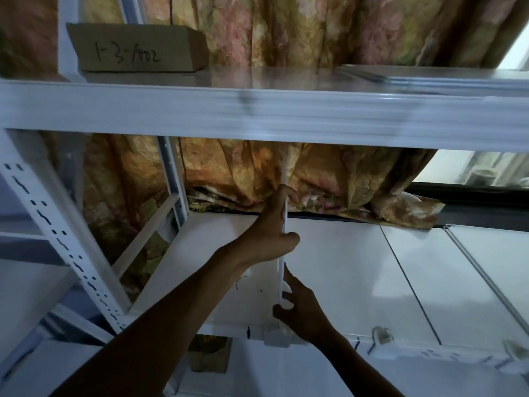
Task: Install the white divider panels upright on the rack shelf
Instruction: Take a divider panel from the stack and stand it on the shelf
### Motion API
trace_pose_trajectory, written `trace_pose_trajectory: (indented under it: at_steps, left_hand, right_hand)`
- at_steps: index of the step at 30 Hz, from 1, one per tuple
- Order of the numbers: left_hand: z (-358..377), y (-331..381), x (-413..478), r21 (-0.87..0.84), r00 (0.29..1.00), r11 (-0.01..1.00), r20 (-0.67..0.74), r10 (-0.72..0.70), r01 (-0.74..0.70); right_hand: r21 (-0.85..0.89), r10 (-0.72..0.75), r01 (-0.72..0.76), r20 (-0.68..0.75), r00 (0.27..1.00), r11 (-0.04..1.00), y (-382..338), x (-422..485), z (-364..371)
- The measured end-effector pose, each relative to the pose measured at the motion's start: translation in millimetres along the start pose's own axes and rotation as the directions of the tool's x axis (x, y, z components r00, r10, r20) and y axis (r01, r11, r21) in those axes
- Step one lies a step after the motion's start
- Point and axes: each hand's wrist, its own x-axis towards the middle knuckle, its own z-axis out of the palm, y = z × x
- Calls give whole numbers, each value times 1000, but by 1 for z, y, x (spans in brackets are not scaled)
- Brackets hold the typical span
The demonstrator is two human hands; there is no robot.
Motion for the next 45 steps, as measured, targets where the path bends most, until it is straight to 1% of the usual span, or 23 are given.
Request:
trace_pose_trajectory:
  at_steps: [3, 6, 10, 14, 17, 22, 26, 30, 33, 37, 40, 45]
  left_hand:
    - [4, -6, -1, -24, 1000, 1000, -1, -2, 2]
    - [6, -9, -4, -49, 1000, 998, -11, 28, -29]
    - [1, -11, -6, -74, 1000, 997, -16, 13, -14]
    - [16, -11, -15, -69, 1000, 997, 7, 28, -28]
    - [27, -10, -15, -19, 1000, 1000, 24, 19, -18]
    - [19, -8, -18, -49, 1000, 999, 14, -6, 7]
    - [17, -9, -20, -23, 999, 999, 7, -42, 42]
    - [17, -8, -18, -34, 999, 999, 6, -39, 39]
    - [16, -6, -20, -38, 1000, 999, -13, -19, 18]
    - [15, -6, -25, 37, 999, 999, -47, -8, 10]
    - [18, -8, -30, -26, 998, 999, -47, 47, -48]
    - [20, -9, -34, -141, 998, 989, -64, 26, -35]
  right_hand:
    - [15, 23, -23, 5, 1000, 1000, 0, 0, 1]
    - [7, 28, -28, 8, 1000, 1000, 1, 0, 4]
    - [4, 41, -42, 9, 999, 999, 6, 3, 4]
    - [19, 101, -101, -12, 995, 995, 11, -4, 12]
    - [42, 134, -132, -37, 990, 990, 13, -9, 16]
    - [53, 131, -129, -34, 991, 990, 13, -7, 17]
    - [79, 168, -165, -24, 986, 983, 14, -10, 20]
    - [85, 193, -193, 11, 981, 977, 20, -18, 17]
    - [46, 168, -168, 19, 986, 985, 18, -29, 13]
    - [8, 134, -133, -28, 991, 991, 15, -34, 5]
    - [9, 101, -101, -62, 993, 995, 8, -36, -5]
    - [-25, 75, -78, -116, 990, 997, -1, -44, -21]
